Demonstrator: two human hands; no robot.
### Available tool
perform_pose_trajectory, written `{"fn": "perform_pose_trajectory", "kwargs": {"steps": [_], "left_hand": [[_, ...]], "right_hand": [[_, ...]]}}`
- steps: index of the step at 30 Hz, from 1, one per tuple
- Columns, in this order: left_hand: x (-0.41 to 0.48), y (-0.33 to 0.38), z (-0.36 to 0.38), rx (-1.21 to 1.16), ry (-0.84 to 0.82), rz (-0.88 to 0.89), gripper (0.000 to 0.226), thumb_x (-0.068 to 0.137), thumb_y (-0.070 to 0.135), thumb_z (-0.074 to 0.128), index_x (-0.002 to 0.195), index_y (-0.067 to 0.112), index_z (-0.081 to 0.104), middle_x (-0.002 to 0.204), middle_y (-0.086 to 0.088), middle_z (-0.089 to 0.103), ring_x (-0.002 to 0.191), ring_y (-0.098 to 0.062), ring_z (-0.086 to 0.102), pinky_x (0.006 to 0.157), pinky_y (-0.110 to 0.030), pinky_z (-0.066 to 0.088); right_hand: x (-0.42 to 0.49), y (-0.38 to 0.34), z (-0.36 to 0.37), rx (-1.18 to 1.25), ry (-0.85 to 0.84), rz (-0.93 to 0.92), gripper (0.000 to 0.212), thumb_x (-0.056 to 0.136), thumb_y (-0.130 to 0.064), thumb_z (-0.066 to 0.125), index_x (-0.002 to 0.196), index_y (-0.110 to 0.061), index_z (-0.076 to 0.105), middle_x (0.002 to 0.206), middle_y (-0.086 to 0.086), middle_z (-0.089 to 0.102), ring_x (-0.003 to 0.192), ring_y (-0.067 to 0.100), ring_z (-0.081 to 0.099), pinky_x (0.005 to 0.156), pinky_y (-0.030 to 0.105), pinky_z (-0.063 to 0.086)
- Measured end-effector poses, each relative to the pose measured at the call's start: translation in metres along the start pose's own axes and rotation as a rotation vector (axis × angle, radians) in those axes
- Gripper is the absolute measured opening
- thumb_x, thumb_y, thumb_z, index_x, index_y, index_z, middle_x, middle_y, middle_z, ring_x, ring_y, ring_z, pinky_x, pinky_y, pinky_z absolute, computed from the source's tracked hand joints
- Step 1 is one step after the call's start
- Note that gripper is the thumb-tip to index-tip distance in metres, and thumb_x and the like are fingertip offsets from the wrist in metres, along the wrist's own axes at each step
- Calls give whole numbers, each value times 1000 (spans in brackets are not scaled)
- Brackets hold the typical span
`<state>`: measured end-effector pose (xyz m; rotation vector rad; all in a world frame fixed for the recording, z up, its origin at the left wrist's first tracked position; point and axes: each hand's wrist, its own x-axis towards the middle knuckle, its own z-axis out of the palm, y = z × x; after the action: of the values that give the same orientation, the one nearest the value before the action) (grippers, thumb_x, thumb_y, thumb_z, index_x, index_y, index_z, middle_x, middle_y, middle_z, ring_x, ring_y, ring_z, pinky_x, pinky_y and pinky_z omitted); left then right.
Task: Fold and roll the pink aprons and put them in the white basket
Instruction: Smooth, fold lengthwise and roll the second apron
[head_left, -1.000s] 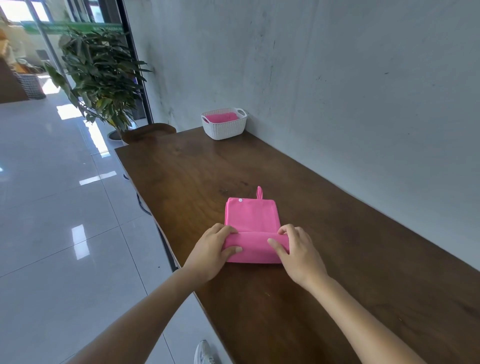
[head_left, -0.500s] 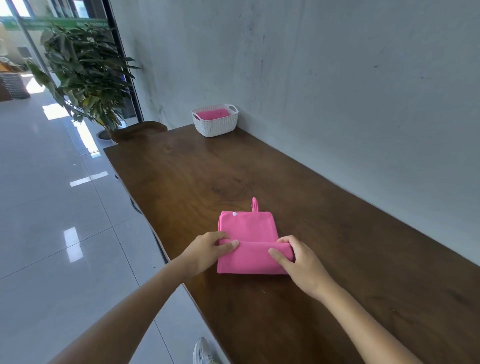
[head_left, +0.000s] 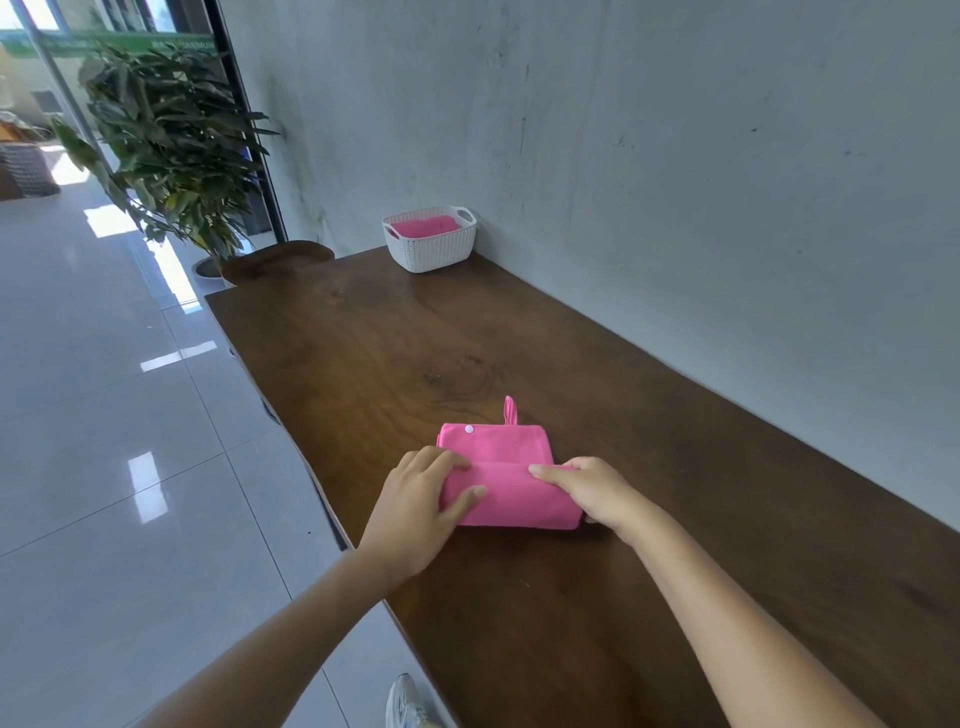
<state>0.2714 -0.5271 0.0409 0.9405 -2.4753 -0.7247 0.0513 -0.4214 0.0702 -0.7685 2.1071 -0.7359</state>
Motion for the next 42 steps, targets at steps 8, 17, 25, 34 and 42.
{"fn": "perform_pose_trajectory", "kwargs": {"steps": [8,17,25,34,42], "left_hand": [[0,-7,4,39,-32,-37,63,90,70,47,141,33,48,139,11,52,123,-9,45,107,-34,46],[14,-18,-14,-334,-238,-282,76,82,73,51,143,28,49,121,7,64,103,-13,66,81,-27,61],[14,-20,-24,-438,-392,-436,76,80,75,54,132,21,60,109,4,70,97,-14,71,78,-27,61],[3,-4,-17,34,13,-312,47,91,66,55,117,27,60,117,9,60,103,-10,56,84,-25,55],[-19,6,1,283,85,111,56,93,63,52,140,34,49,142,13,54,132,-14,47,114,-35,34]], "right_hand": [[7,-15,3,-133,109,-103,45,94,-61,54,108,-19,61,113,-2,62,99,15,58,67,26,42],[-21,3,6,-136,-31,-309,58,90,-70,55,136,-37,43,128,-10,55,111,10,58,74,18,53],[-35,26,22,-62,8,-273,59,84,-74,54,131,-39,52,127,-10,49,108,6,53,71,14,48],[-17,15,26,-33,29,-138,78,80,-80,55,136,-26,54,136,-3,51,120,18,54,86,29,53],[8,-20,31,-132,78,89,80,90,-72,48,147,-16,43,144,8,51,124,30,54,101,47,50]]}}
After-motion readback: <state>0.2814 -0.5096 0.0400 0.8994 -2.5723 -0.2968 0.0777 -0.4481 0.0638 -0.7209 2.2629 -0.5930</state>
